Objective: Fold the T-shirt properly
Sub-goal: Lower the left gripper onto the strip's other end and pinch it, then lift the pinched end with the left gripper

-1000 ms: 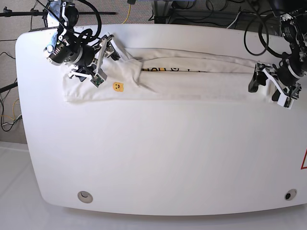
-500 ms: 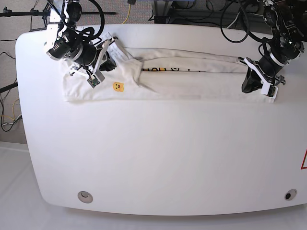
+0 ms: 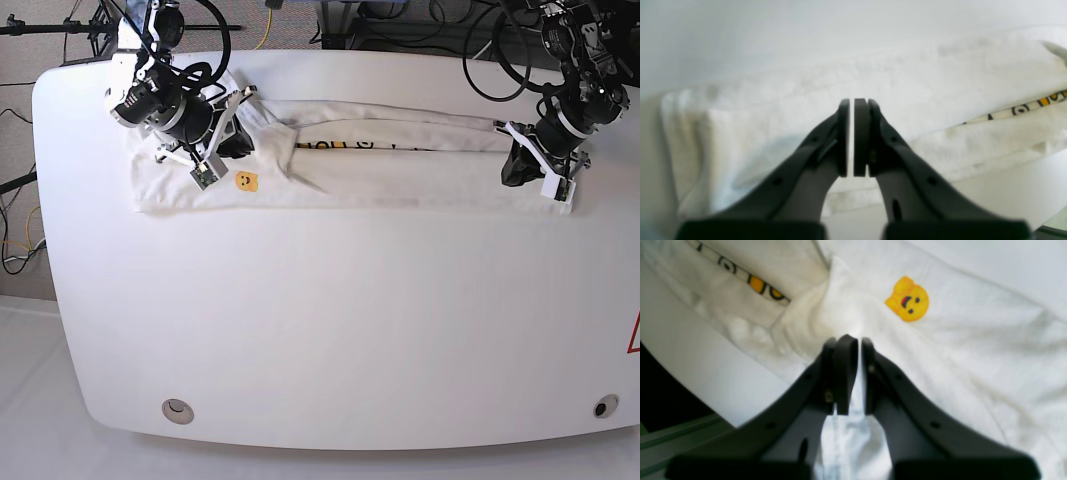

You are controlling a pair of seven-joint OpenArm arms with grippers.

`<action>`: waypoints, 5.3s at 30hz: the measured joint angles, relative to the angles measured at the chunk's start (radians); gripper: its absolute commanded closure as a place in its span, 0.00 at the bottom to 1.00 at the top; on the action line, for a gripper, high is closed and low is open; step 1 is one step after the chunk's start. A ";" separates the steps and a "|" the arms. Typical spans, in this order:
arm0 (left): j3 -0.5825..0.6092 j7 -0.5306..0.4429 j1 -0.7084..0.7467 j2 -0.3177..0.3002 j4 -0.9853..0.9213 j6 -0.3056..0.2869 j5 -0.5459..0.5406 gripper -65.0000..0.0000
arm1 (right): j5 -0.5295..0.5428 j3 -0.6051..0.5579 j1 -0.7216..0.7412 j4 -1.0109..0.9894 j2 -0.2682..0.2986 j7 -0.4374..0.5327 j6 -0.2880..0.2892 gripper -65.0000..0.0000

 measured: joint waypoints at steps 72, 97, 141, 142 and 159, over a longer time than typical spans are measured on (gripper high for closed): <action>-0.045 0.016 -0.137 -0.033 -0.176 -0.001 0.121 0.54 | -0.138 -0.038 0.042 -0.175 0.016 0.154 -0.004 0.93; -0.130 0.148 -0.214 -0.183 -0.320 0.000 0.038 0.39 | -0.142 -0.039 0.041 -0.174 0.014 0.154 -0.004 0.94; -0.056 0.118 -0.183 -0.177 -0.424 -0.001 -0.048 0.76 | -0.161 -0.043 0.043 -0.171 0.013 0.141 -0.004 0.94; -0.057 0.119 -0.182 -0.176 -0.424 -0.001 -0.049 0.76 | -0.161 -0.043 0.043 -0.171 0.013 0.137 -0.004 0.94; -0.007 0.126 -0.167 -0.159 -0.399 -0.001 -0.087 0.86 | -0.161 -0.044 0.043 -0.171 0.011 0.135 -0.004 0.94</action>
